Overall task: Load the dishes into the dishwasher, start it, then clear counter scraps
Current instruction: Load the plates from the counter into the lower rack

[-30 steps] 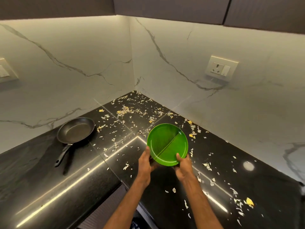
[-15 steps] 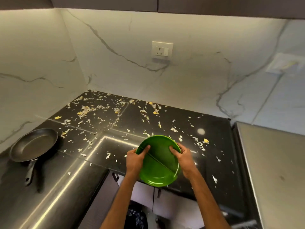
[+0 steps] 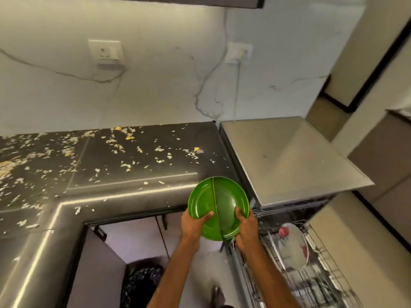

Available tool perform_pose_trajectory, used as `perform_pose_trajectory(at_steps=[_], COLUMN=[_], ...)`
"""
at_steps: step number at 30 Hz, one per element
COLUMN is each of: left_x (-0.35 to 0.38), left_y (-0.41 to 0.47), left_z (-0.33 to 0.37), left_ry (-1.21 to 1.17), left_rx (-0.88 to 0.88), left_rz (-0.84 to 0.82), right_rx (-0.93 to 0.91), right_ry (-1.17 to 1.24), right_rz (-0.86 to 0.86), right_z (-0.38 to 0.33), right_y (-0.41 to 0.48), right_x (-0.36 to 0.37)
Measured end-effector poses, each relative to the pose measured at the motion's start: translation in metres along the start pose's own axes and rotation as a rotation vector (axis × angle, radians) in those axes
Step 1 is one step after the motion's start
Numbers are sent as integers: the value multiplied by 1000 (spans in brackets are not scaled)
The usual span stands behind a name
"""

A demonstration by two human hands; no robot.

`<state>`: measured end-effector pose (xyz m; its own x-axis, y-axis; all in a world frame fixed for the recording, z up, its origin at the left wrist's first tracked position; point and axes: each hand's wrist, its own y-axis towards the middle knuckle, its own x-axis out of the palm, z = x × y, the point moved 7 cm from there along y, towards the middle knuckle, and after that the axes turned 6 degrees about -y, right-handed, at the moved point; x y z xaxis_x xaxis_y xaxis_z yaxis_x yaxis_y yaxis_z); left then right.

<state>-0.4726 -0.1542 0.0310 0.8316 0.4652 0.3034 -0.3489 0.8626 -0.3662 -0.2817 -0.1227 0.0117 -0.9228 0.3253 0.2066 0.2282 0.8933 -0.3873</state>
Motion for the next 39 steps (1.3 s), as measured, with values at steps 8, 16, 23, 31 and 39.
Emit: perform_pose_trajectory(at_steps=[8, 16, 23, 31, 39], left_x=[57, 130, 205, 191, 236], left_y=[-33, -83, -148, -242, -253], left_z=[-36, -124, -220, -334, -354], left_ry=[99, 337, 267, 269, 445], left_rx=[32, -59, -214, -488, -342], left_rz=[-101, -286, -277, -111, -180], right_rx=[-3, 119, 258, 474, 550], right_ry=[-201, -166, 144, -308, -155], right_rz=[-106, 54, 211, -41, -108], right_z=[-31, -12, 16, 34, 56], right_y=[-38, -71, -79, -76, -75], right_x=[-102, -241, -353, -467, -522])
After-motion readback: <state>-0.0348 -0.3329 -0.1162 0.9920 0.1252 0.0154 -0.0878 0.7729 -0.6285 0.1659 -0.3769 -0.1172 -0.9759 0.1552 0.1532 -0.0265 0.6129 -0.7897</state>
